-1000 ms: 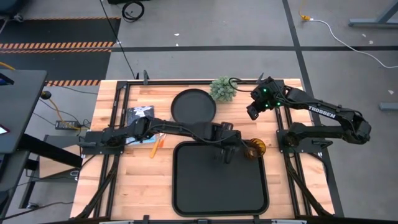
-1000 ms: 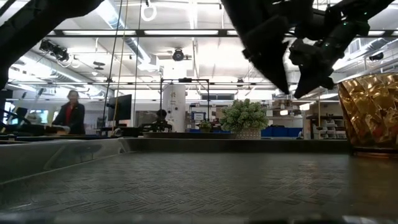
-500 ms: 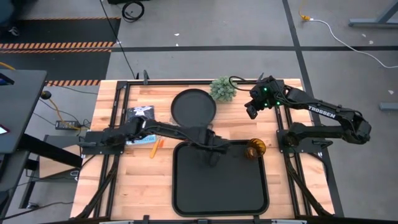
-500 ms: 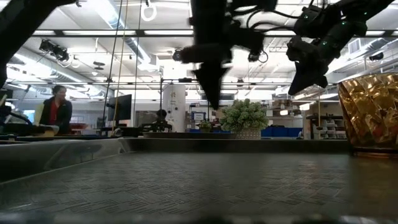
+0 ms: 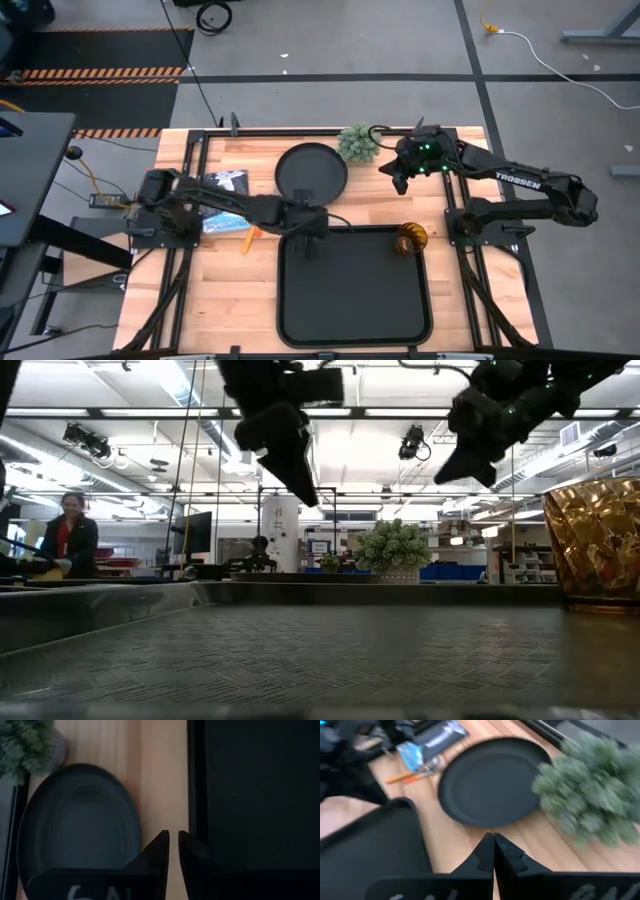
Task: Pick and place plate/cup/fork/spoon on tray
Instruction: Put the black plate to the center of the black serving tray
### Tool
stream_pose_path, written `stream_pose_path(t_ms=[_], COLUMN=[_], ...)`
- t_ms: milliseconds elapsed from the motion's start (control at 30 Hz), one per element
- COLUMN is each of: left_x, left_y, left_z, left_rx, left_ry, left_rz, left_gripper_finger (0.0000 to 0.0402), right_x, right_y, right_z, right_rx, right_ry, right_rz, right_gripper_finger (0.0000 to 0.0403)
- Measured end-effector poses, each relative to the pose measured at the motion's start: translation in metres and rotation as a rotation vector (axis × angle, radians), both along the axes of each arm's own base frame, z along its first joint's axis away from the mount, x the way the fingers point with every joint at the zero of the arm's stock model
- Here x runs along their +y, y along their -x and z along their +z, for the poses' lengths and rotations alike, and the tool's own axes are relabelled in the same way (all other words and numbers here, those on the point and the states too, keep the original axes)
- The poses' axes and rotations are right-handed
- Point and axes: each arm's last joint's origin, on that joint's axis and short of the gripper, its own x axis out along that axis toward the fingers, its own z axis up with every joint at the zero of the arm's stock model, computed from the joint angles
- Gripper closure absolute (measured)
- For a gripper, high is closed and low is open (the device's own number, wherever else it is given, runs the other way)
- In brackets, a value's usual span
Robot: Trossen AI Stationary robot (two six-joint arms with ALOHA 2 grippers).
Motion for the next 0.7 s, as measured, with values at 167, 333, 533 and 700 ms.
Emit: stream_pose_path(t_ms=[167, 333, 533, 700], left_x=[0.004, 0.01, 0.031, 0.052], left_y=[0.023, 0.043, 0.067, 0.083], left_z=[0.006, -0.001, -0.014, -0.027], left_rx=[-0.15, -0.298, -0.423, -0.479], left_ry=[0.034, 0.084, 0.167, 0.223], left_rz=[0.013, 0.004, 0.025, 0.052], left_gripper_finger=[0.0354, 0.0354, 0.0354, 0.0354], right_x=[0.01, 0.019, 0.02, 0.015], right_y=[-0.01, -0.027, -0.049, -0.065], right_z=[0.005, 0.0, -0.011, -0.016], right_rx=[-0.059, -0.047, -0.005, 0.046], right_ry=[0.021, 0.065, 0.08, 0.098], right_rz=[0.029, 0.036, 0.03, -0.012], right_gripper_finger=[0.0398, 0.0398, 0.0398, 0.0398])
